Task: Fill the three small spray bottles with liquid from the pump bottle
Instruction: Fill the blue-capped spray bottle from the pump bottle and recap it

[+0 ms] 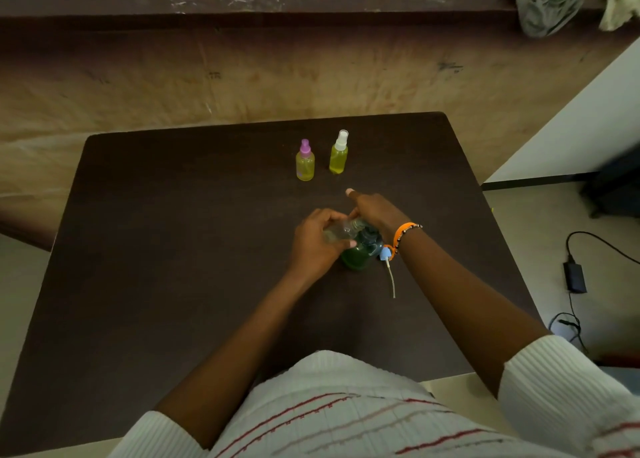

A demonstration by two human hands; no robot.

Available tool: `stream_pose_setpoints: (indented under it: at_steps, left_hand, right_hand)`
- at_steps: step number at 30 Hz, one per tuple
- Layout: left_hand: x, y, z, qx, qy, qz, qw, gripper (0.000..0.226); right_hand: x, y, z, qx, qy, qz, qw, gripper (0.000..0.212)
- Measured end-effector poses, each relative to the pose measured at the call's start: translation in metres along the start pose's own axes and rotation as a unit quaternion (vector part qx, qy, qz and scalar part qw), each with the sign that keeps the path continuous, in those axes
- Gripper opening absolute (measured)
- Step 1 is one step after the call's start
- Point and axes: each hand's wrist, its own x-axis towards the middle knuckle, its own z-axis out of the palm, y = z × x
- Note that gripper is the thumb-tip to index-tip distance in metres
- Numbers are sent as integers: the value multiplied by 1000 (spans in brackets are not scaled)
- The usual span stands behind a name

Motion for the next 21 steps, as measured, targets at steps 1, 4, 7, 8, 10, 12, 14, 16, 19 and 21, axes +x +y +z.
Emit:
stream_pose_setpoints:
  at_steps: [1, 4, 7, 8, 10, 12, 14, 16, 19, 21]
  left_hand:
    - [0, 0, 0, 1, -1, -4, 1000, 32]
    - [1, 0, 3, 9, -3, -14, 1000, 33]
    - [2, -1, 2, 5, -5, -19, 1000, 34]
    - [2, -1, 2, 5, -5, -19, 1000, 33]
    - [2, -1, 1, 5, -6, -17, 1000, 33]
    - [1, 0, 1, 1, -5, -11, 1000, 32]
    - [1, 1, 0, 2, -2, -6, 1000, 31]
    - [0, 1, 0, 4, 0, -3, 1000, 32]
    - [0, 1, 1, 5, -2, -14, 1000, 32]
    - [0, 0, 2, 16, -4, -17, 1000, 33]
  right_hand:
    - [3, 3, 3, -6, 32, -3, 999, 69]
    - [4, 8, 8, 0, 102, -7, 995, 78]
    - [4, 8, 9, 3, 109, -17, 994, 83]
    - [4, 8, 9, 4, 110, -14, 994, 83]
    - [4, 8, 9, 5, 107, -9, 994, 82]
    - [5, 6, 6, 2, 77, -3, 997, 80]
    - [5, 3, 3, 2, 46, -5, 999, 79]
    - [6, 3, 4, 6, 43, -2, 999, 84]
    - [4, 6, 8, 19, 103, -6, 994, 77]
    - [3, 9, 10, 19, 155, -13, 988, 62]
